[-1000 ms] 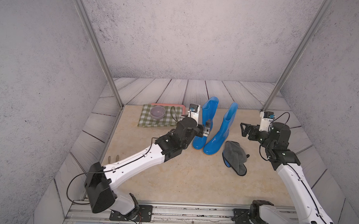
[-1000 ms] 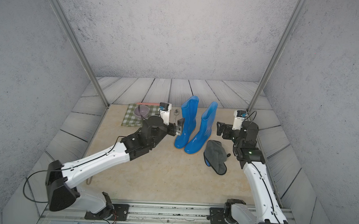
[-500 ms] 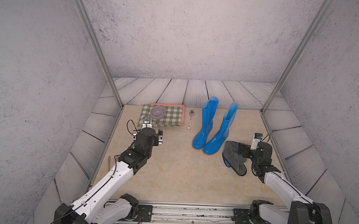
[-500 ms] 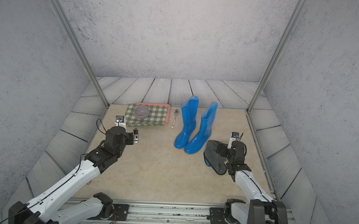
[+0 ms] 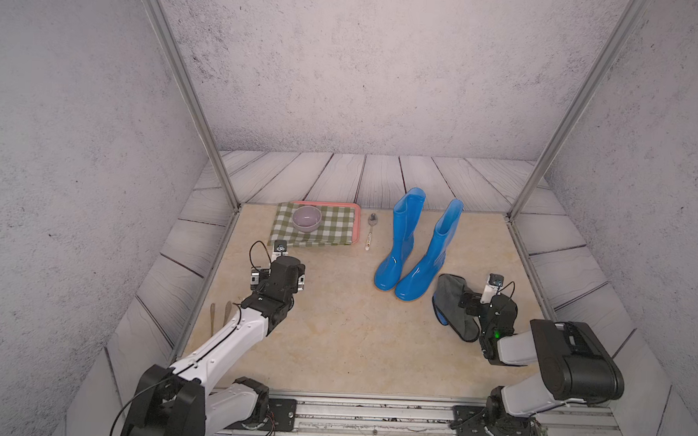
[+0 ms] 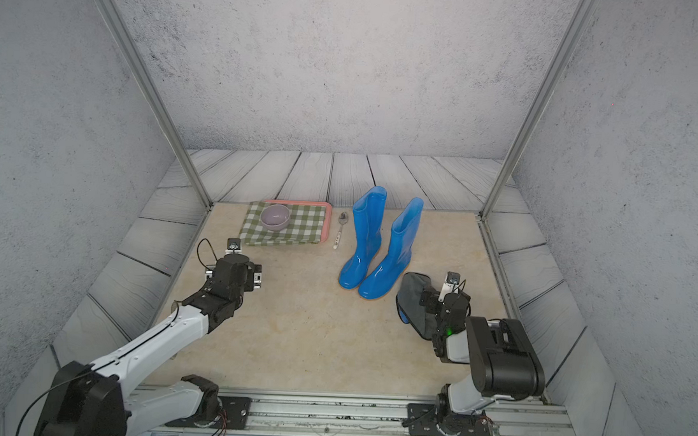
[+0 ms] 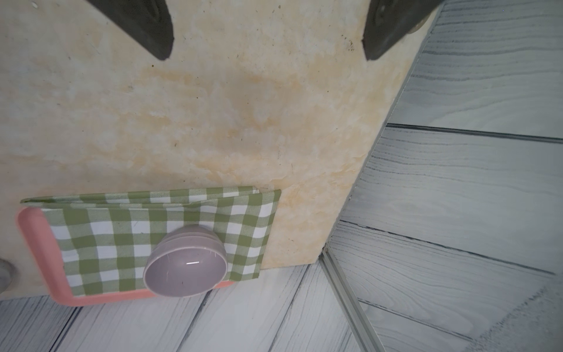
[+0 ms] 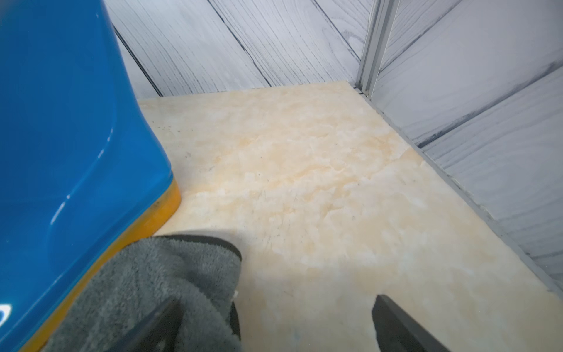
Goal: Wipe the rubber boots with a cloth
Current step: Reset both arms
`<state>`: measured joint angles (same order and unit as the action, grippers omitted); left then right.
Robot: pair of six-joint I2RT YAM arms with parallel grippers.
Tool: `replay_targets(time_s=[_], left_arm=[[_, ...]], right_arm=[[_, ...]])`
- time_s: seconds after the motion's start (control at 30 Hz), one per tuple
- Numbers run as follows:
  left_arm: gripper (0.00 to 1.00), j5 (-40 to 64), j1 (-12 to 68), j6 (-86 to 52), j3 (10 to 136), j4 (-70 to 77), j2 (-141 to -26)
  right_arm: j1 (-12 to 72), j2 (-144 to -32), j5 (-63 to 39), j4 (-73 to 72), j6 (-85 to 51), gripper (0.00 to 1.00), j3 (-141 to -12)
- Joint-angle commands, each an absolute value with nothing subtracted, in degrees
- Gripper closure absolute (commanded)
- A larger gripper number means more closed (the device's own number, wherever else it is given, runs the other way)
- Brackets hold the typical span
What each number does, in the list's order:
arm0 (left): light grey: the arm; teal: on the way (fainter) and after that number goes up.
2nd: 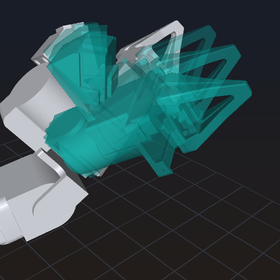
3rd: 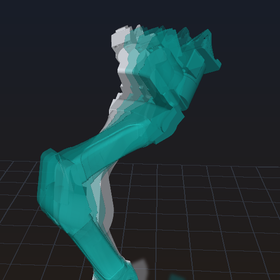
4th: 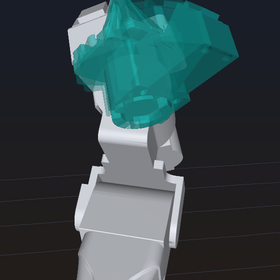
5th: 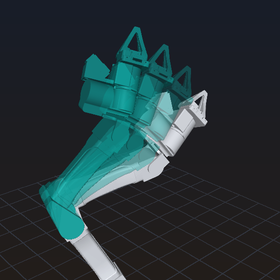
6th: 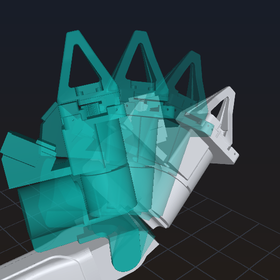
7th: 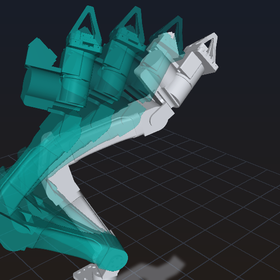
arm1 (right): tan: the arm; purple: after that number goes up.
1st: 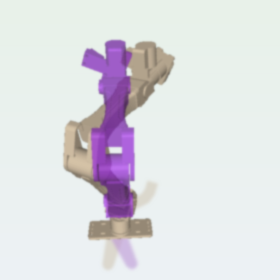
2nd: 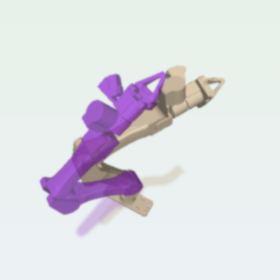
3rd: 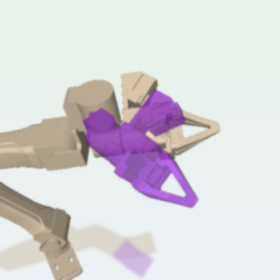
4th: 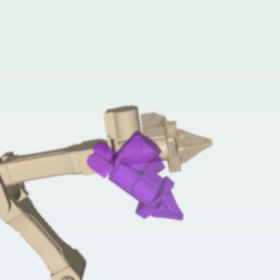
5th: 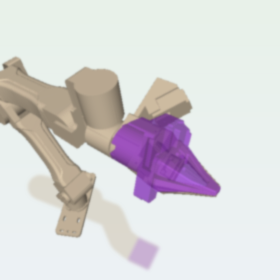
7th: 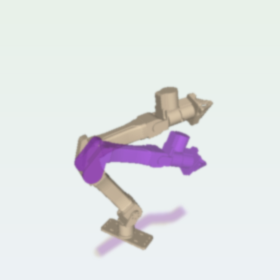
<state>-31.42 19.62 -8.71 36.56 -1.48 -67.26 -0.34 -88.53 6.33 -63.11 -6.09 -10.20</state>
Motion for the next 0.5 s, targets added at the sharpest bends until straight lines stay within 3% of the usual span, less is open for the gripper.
replay_targets(time_s=[0.0,0.17,0.47], left_arm=[[0.01,-33.3,17.8,-6.4,36.8,3.1,-70.0],[0.01,-33.1,15.2,-3.9,36.8,12.6,-77.1],[0.01,-25.8,11.2,-0.1,33.7,26.4,-83.9]], right_arm=[[-0.5,-86.6,7.9,-67.2,-5.9,0.01,-11.8],[-0.5,-85.4,8.1,-55.2,-6.0,0.01,-17.3],[-0.5,-86.6,8.3,-47.9,-6.1,0.01,-22.1]])
